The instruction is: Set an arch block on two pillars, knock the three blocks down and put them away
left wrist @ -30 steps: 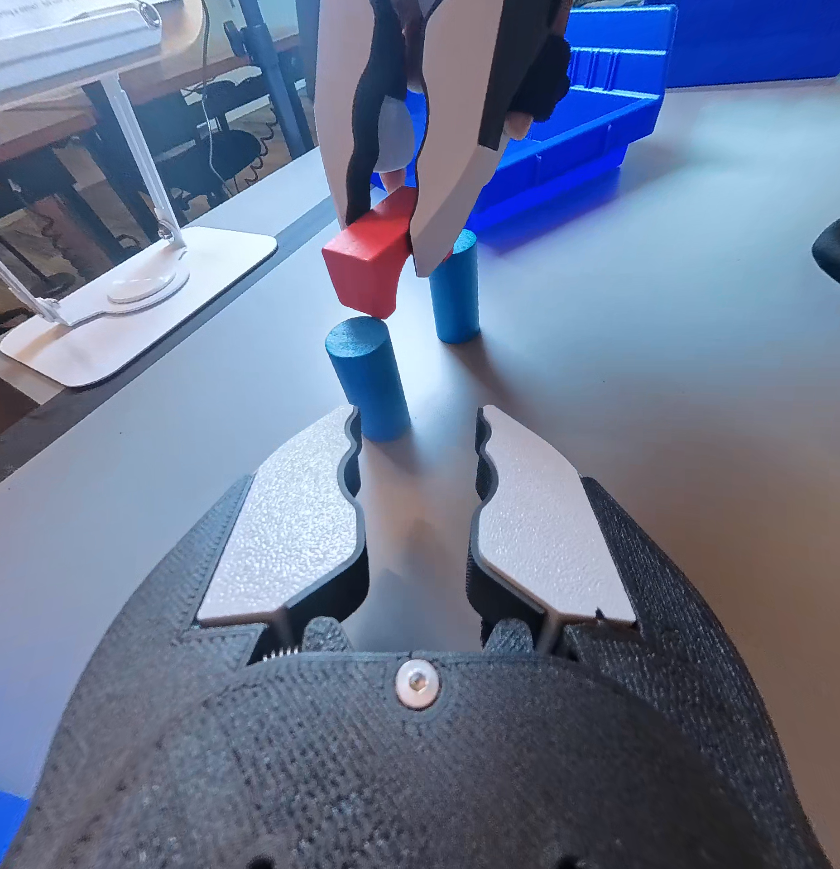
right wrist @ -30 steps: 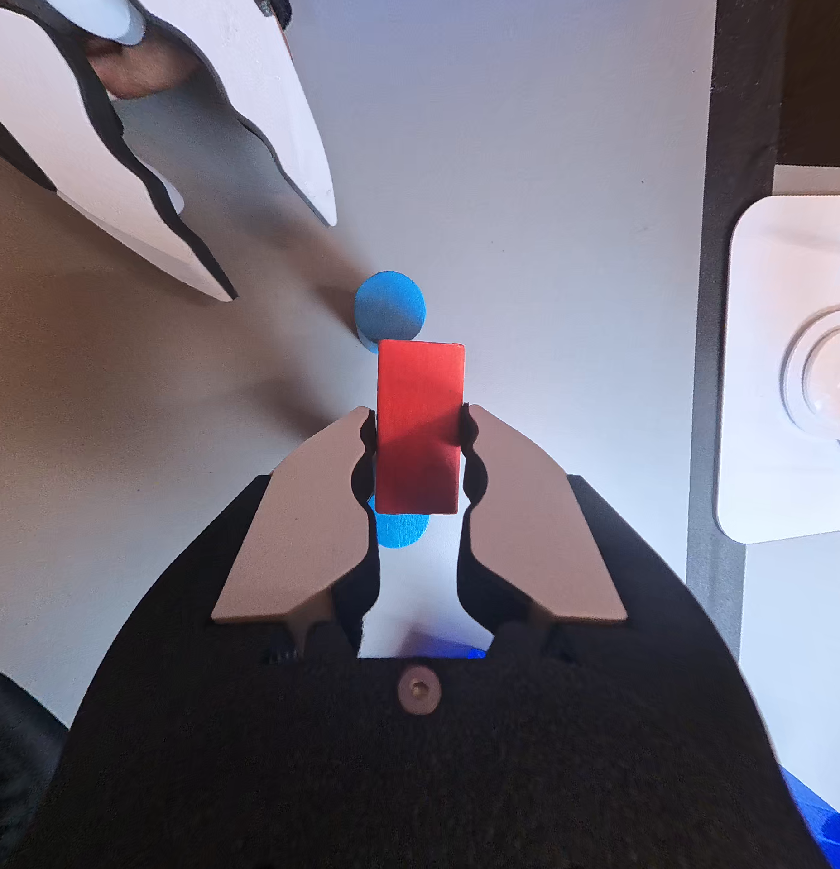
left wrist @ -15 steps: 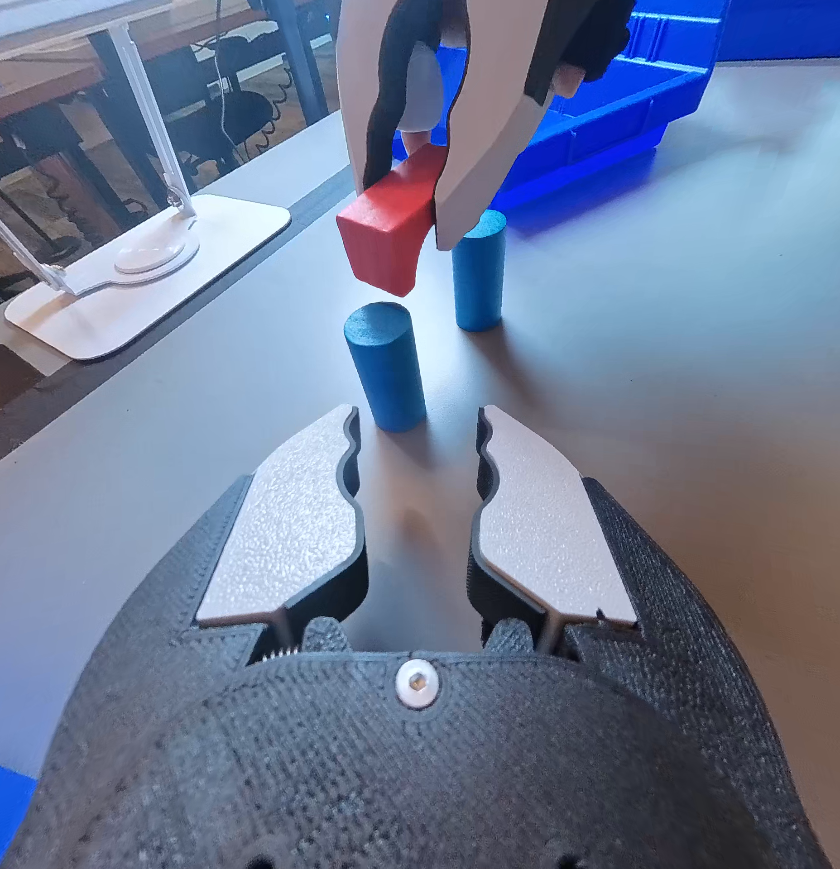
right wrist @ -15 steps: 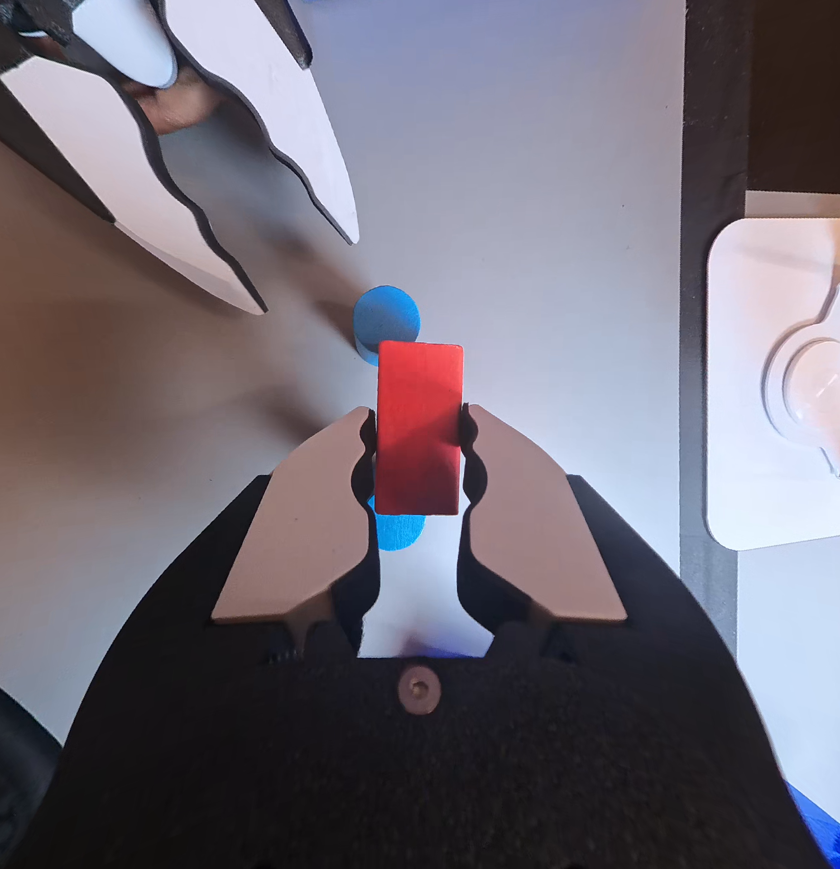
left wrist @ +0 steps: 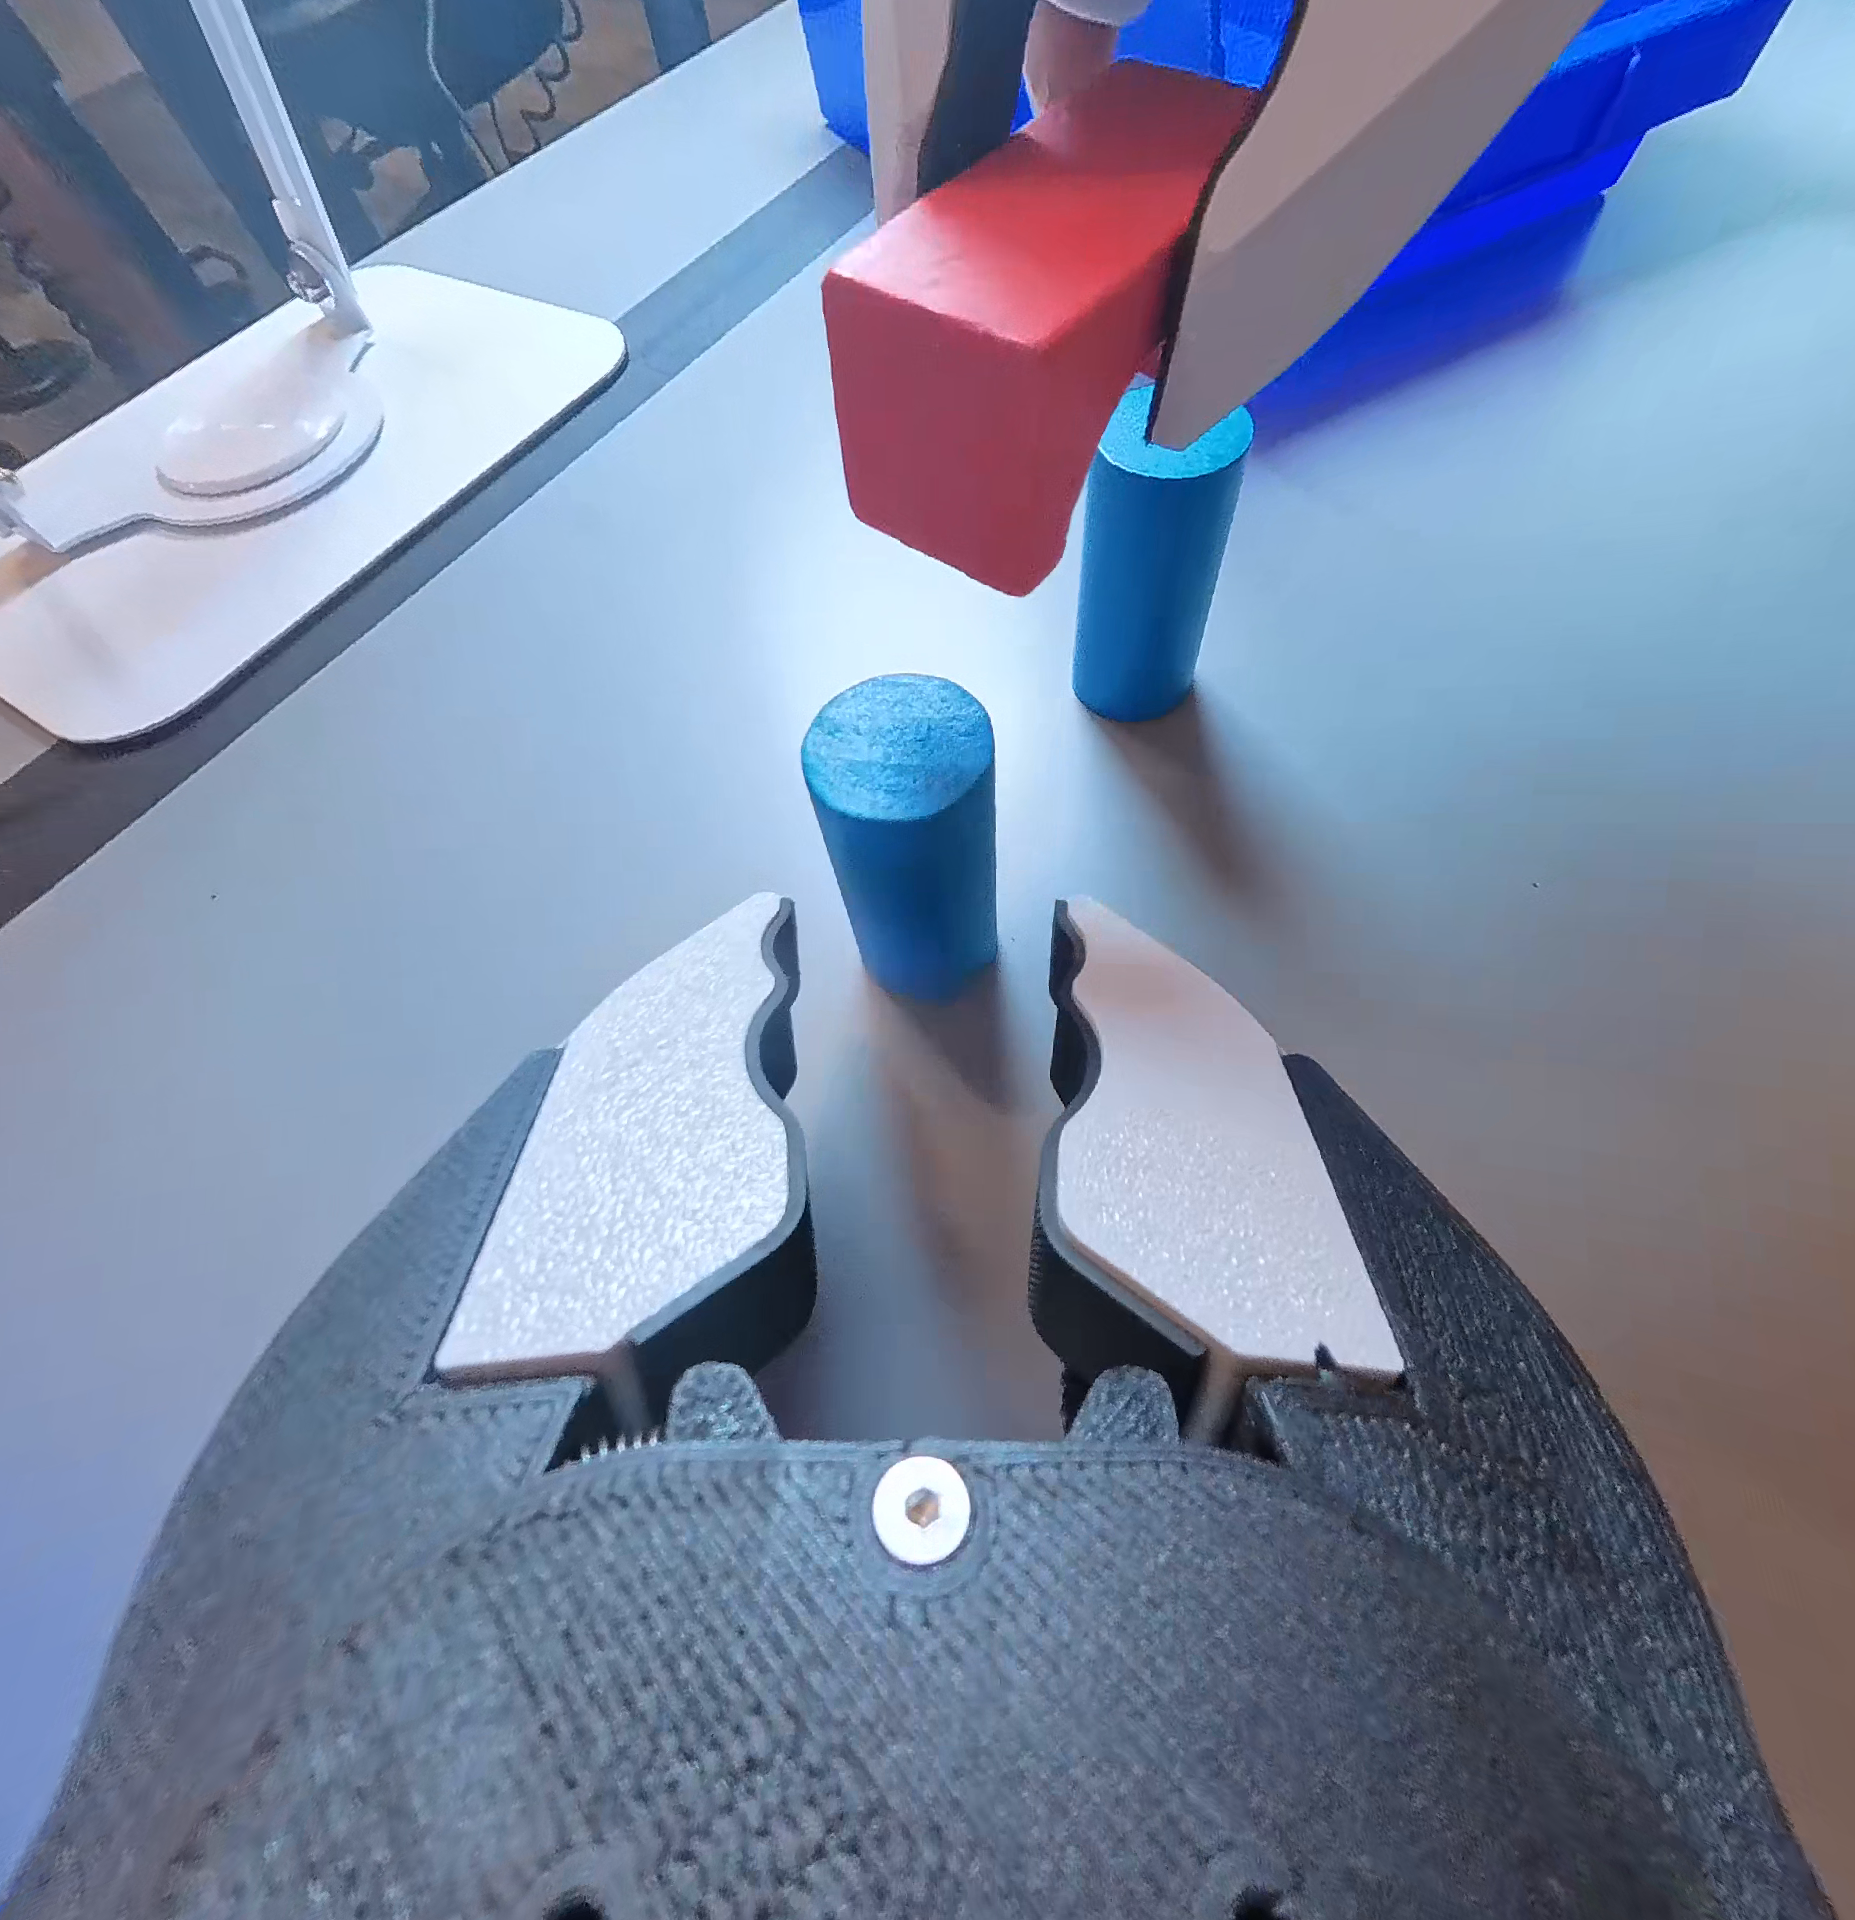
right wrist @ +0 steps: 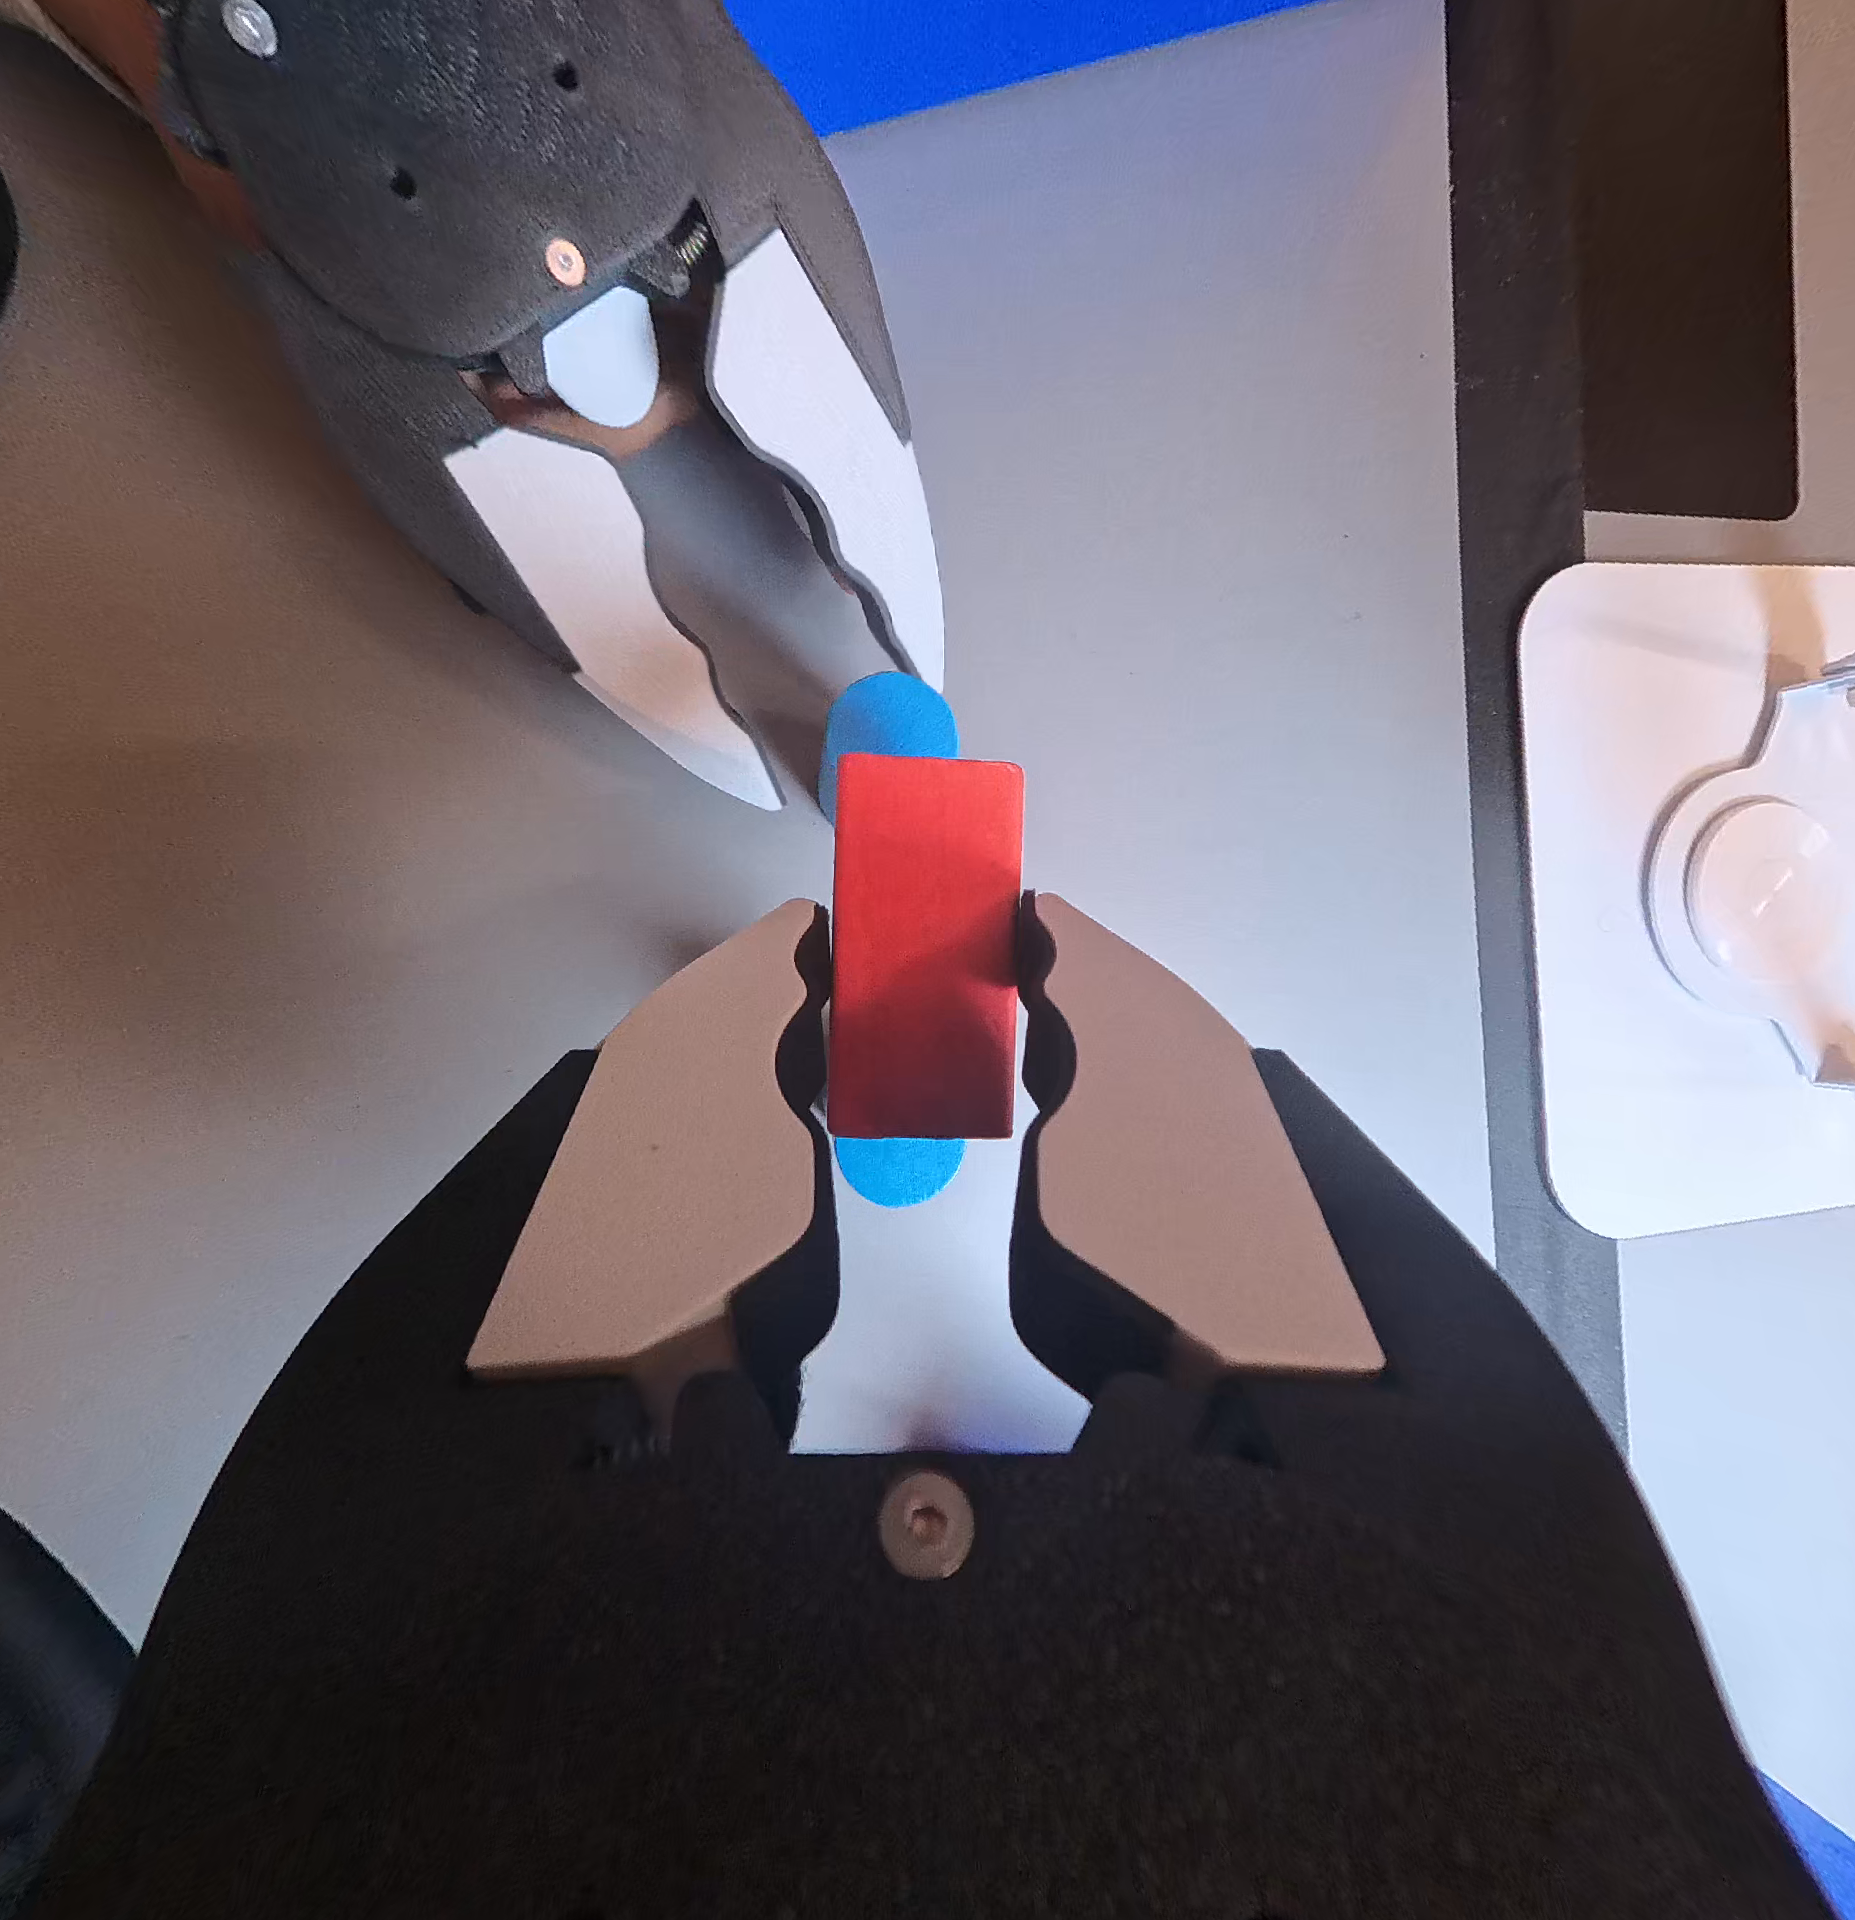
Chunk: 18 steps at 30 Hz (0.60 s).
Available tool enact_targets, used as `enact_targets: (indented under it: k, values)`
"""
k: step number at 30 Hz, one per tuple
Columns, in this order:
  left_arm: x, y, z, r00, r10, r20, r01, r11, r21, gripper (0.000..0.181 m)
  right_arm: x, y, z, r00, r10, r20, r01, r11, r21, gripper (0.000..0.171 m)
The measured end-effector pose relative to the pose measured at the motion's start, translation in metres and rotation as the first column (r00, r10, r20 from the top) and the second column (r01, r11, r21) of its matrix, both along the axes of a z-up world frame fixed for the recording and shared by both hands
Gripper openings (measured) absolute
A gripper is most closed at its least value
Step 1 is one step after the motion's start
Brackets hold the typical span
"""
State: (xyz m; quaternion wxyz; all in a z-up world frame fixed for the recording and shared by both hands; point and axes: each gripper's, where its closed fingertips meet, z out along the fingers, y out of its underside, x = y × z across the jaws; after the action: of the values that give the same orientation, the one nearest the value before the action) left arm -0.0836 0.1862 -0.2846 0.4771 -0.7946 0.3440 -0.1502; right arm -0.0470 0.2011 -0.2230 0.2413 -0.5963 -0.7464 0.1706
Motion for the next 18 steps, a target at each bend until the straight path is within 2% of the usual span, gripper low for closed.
enact_targets:
  k: [5, 12, 14, 18]
  values:
    - [0.006, 0.005, -0.006, 0.999, -0.013, -0.050, 0.013, 1.000, -0.007, 0.030, 0.000, 0.000, -0.001, 1.000, -0.002, -0.007, 0.002, 1.000, -0.002, 0.035]
    - [0.018, 0.007, -0.005, 0.997, -0.041, -0.060, 0.041, 0.999, -0.002, 0.030, 0.002, 0.002, -0.006, 1.000, -0.006, -0.005, 0.006, 1.000, -0.009, 0.035]
    - [0.019, 0.007, -0.006, 0.997, -0.043, -0.059, 0.042, 0.999, -0.004, 0.031, 0.002, 0.003, -0.007, 1.000, -0.007, -0.002, 0.007, 1.000, -0.007, 0.035]
    - [0.017, 0.005, -0.006, 0.998, -0.039, -0.053, 0.038, 0.999, -0.010, 0.047, 0.003, 0.003, -0.010, 1.000, -0.006, -0.001, 0.006, 1.000, -0.010, 0.035]
